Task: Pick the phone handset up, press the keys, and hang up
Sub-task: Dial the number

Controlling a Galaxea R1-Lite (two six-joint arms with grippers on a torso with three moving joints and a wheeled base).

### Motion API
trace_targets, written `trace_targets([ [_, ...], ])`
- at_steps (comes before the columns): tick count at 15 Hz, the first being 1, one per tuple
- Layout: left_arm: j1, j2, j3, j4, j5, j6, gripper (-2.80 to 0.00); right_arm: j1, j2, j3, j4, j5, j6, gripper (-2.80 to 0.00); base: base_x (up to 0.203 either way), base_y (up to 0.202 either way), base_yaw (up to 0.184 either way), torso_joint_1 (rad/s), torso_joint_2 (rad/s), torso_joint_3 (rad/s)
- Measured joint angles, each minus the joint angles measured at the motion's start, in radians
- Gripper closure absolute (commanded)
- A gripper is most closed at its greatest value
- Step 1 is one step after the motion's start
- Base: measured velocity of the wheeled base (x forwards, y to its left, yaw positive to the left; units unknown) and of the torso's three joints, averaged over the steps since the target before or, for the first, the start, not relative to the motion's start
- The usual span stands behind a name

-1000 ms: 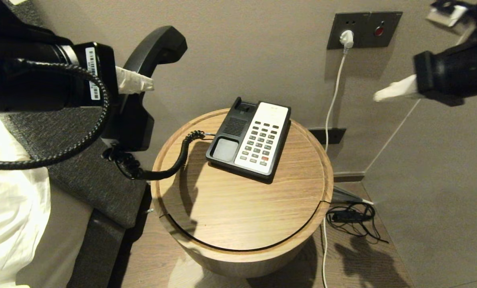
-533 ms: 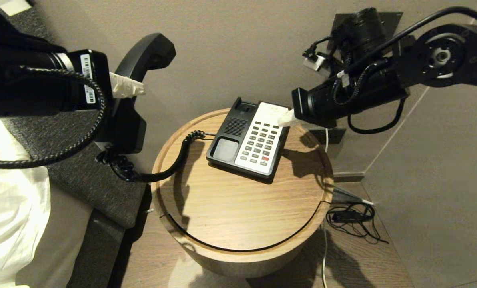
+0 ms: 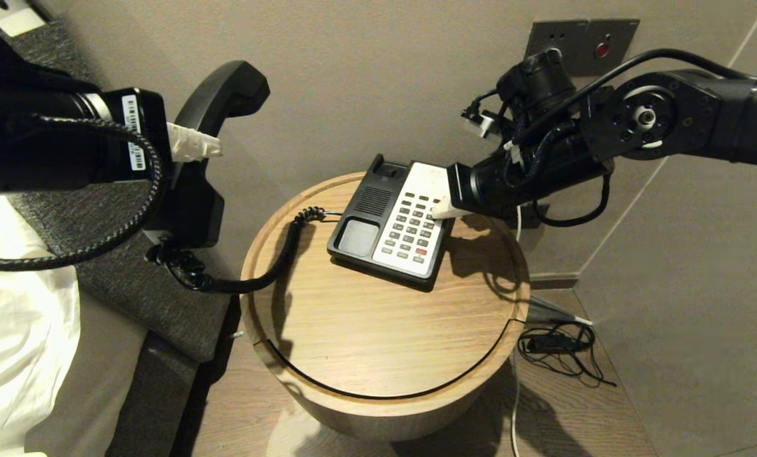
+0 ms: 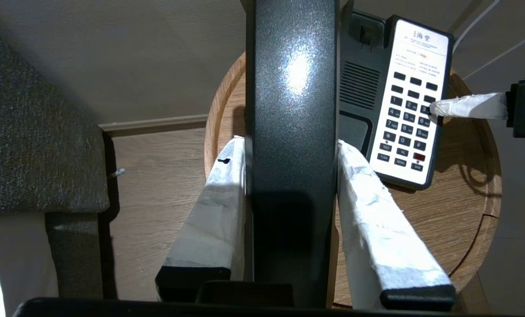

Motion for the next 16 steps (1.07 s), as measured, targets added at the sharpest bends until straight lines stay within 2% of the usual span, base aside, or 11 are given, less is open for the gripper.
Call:
trace_targets([
  [13, 0.006, -0.003, 0.023, -0.001, 0.003, -0.002, 0.00, -0.001, 0.032, 0.000, -0.001, 0.022, 0.008, 0.00, 0.000, 0.000, 0.000, 0.000, 0.00, 0.000],
  [16, 0.007, -0.004, 0.024, -0.001, 0.004, -0.031, 0.00, -0.002, 0.018, 0.001, 0.010, 0.021, 0.009, 0.00, 0.000, 0.000, 0.000, 0.000, 0.00, 0.000],
])
